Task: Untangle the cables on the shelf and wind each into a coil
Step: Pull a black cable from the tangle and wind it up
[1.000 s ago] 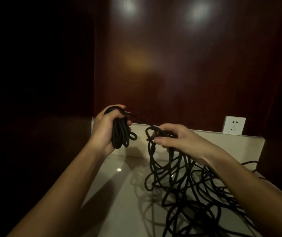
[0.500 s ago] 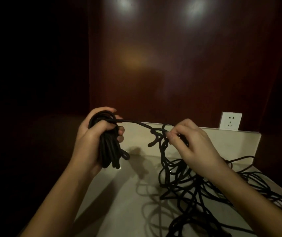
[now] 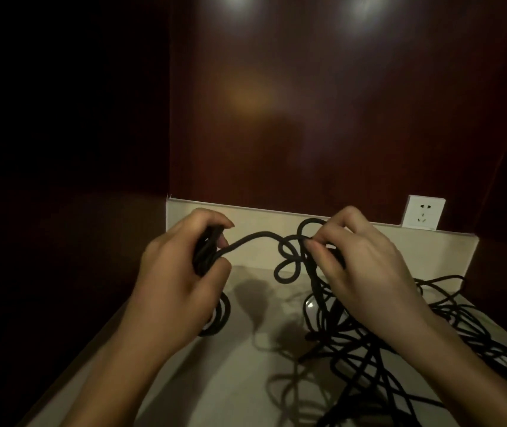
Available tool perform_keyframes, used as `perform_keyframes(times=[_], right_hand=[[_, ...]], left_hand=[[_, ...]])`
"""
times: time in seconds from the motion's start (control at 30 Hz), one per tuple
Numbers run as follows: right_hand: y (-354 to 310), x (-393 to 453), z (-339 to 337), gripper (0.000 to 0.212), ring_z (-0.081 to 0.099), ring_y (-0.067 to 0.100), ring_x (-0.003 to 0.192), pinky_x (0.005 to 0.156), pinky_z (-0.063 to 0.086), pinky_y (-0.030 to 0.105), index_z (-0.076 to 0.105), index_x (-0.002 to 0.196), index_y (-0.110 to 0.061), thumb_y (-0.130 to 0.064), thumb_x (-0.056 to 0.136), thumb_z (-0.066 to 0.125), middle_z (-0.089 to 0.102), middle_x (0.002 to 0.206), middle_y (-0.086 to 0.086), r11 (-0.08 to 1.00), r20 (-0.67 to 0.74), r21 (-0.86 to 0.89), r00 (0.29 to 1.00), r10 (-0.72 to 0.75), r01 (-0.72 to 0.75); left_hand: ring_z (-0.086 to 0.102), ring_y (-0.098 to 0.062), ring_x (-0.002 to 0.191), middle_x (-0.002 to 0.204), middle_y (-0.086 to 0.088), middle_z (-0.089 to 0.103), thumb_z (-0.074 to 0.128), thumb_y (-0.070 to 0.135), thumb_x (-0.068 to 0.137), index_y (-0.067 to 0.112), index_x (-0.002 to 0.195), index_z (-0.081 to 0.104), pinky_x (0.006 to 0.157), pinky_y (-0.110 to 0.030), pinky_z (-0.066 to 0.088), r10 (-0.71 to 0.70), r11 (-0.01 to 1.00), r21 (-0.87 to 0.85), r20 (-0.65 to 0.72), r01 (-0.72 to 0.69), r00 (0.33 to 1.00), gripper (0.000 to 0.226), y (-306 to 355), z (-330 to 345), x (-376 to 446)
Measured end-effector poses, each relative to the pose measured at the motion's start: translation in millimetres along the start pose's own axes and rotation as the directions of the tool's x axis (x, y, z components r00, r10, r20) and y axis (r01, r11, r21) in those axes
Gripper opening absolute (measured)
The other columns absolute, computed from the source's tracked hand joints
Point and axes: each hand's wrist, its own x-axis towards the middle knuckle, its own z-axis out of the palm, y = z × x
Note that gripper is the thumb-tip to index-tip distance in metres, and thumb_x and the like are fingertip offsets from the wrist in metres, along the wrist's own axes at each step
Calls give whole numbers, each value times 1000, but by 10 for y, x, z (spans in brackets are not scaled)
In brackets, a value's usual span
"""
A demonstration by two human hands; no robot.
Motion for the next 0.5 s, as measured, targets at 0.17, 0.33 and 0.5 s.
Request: perform_keyframes(times=[0.17,0.33,0.5], right_hand=[[-81,15,85,29,58,27,61,56,45,35,65,89,-16,-39,97,50,50,101,-3,989,46,-142,998,-30,36],[-44,39,241,23,57,23,75,71,48,39,62,83,-13,-31,97,58,44,93,-4,994,58,41,993,98,-101],[-8,36,314,19,50,9,73,68,34,22,66,81,-13,-24,95,64,45,88,-5,971,4,188,989,148,-146]], left_hand=[[62,-17,88,98,14,59,53,28,80,37,109,48,75,-42,53,47,970,229,154,-82,987,30,86,43,3],[55,-19,86,105,13,55,57,28,88,36,111,39,69,-36,44,46,910,385,270,-151,962,30,102,191,-56],[57,-23,94,115,5,56,55,30,94,29,121,33,72,-33,41,18,855,478,362,-202,932,34,79,353,-158]])
